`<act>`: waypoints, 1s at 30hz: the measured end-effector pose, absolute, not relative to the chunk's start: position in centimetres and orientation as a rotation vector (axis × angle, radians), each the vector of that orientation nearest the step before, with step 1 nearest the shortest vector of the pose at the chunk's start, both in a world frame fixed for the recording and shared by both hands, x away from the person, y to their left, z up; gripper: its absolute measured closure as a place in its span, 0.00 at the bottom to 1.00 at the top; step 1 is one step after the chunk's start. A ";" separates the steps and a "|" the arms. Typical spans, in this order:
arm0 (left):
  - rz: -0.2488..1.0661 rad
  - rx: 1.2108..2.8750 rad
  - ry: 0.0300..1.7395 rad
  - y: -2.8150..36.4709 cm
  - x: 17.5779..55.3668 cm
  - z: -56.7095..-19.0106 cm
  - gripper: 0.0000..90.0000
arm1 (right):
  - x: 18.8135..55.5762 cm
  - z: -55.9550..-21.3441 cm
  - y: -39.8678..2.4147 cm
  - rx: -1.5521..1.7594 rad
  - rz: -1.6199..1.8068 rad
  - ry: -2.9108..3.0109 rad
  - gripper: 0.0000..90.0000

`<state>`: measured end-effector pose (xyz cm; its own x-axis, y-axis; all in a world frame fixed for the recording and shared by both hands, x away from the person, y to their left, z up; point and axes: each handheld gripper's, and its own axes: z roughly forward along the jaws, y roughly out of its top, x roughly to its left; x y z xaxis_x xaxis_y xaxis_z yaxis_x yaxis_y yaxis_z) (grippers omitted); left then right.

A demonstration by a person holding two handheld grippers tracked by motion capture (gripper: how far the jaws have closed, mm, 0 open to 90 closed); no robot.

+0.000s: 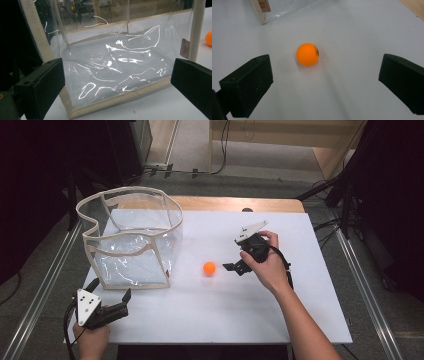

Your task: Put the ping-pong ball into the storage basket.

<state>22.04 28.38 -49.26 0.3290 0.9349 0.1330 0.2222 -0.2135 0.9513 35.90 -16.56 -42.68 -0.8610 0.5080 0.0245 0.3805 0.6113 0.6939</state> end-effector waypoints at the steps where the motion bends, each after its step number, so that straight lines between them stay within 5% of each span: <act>1: 0.960 1.663 1.057 28.4 22.0 -49.3 0.00 | 35.9 -42.7 -16.5 0.740 1.080 2.667 0.00; 30: 0.960 1.668 1.058 28.4 22.1 -49.3 0.00 | 36.8 -43.9 -13.9 0.689 0.978 2.766 0.00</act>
<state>22.05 28.35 -49.25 0.3291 0.9345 0.1359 0.2253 -0.2174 0.9497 36.80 -13.94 -43.90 -0.8877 0.4593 0.0309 0.3767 0.6862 0.6223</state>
